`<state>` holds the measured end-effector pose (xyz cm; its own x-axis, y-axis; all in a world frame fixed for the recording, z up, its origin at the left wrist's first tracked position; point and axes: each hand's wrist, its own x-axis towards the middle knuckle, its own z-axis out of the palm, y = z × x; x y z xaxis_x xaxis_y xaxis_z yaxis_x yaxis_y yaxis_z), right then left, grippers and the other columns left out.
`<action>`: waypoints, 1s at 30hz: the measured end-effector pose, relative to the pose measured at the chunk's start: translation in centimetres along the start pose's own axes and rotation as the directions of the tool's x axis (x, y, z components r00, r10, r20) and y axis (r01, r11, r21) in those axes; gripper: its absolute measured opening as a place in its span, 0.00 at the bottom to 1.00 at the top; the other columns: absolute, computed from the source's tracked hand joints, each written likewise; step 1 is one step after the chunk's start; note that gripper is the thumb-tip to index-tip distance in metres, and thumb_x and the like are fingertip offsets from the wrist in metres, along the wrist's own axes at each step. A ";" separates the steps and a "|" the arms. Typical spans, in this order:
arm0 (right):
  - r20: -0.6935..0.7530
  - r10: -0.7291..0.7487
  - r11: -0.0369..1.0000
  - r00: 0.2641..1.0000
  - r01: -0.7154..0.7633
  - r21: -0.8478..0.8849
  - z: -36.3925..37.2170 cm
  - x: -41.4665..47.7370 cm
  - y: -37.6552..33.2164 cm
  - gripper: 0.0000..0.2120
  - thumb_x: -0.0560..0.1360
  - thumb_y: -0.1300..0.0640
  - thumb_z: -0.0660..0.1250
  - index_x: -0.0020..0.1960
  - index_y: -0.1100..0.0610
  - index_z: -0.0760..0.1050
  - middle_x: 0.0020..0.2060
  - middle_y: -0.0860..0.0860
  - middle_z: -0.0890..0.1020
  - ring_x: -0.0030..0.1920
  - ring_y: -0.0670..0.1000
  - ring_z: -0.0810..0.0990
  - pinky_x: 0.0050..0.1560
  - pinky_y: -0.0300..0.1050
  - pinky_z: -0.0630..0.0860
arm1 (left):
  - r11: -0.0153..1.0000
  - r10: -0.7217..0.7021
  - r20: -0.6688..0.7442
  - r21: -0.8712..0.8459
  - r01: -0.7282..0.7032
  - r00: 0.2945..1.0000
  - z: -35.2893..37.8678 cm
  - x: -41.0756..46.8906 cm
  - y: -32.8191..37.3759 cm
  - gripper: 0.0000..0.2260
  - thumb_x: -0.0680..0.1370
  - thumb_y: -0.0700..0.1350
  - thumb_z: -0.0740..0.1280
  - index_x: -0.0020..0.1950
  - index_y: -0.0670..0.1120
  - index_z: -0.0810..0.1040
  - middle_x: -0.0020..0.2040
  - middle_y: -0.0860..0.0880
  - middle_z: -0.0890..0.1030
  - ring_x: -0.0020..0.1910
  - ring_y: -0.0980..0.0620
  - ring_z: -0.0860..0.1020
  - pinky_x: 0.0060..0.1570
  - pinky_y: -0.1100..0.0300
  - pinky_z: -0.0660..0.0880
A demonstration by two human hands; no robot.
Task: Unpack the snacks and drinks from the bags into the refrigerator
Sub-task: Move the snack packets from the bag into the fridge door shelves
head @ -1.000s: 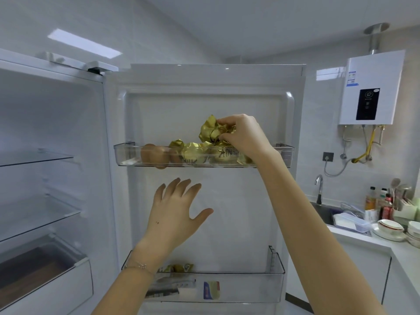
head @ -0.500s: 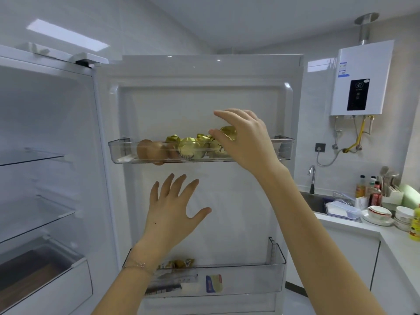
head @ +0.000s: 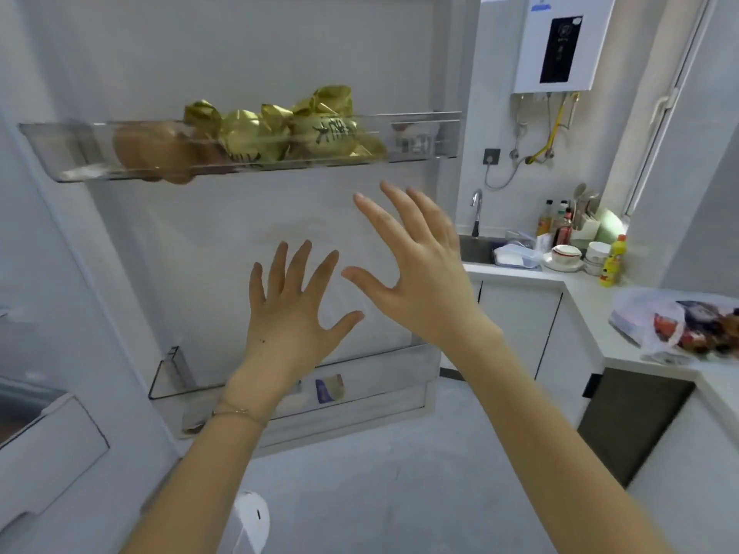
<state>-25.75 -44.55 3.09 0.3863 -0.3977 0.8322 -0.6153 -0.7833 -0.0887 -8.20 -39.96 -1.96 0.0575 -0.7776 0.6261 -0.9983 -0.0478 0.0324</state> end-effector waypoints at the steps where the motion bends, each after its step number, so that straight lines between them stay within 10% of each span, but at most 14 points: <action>1: 0.006 0.026 1.000 1.000 -0.026 -0.009 -0.1 -0.8 0.4 0.32 0.75 0.38 0.64 0.75 0.49 0.64 0.74 0.53 0.65 0.75 0.58 0.58 0.73 0.62 0.57 | 1.000 0.020 0.002 0.004 -0.020 1.000 0.7 0.0 0.5 0.39 0.72 0.73 0.47 0.79 0.55 0.56 0.79 0.46 0.55 0.79 0.42 0.47 0.74 0.38 0.45; 11: 0.111 0.406 0.903 0.907 -0.379 -0.204 -4.6 -11.8 9.8 0.36 0.74 0.34 0.60 0.78 0.44 0.54 0.77 0.49 0.58 0.77 0.54 0.52 0.75 0.60 0.52 | 0.956 0.239 0.020 -0.177 -0.232 0.971 6.8 0.3 10.7 0.35 0.75 0.68 0.59 0.78 0.54 0.59 0.78 0.44 0.58 0.78 0.40 0.51 0.73 0.38 0.48; 30: 0.013 0.779 0.541 0.627 -0.660 -0.521 -24.7 -28.9 36.3 0.36 0.74 0.36 0.63 0.77 0.41 0.53 0.77 0.48 0.55 0.77 0.55 0.50 0.75 0.57 0.49 | 0.791 0.502 0.060 -0.436 -0.430 0.863 19.4 5.8 46.6 0.36 0.74 0.70 0.49 0.79 0.55 0.56 0.79 0.44 0.57 0.78 0.42 0.50 0.75 0.40 0.46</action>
<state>-76.18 -49.68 -10.67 -0.2279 -0.8657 0.4456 -0.9459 0.0883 -0.3122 -54.33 -58.87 -11.89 -0.4514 -0.7323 0.5098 -0.8162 0.5698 0.0958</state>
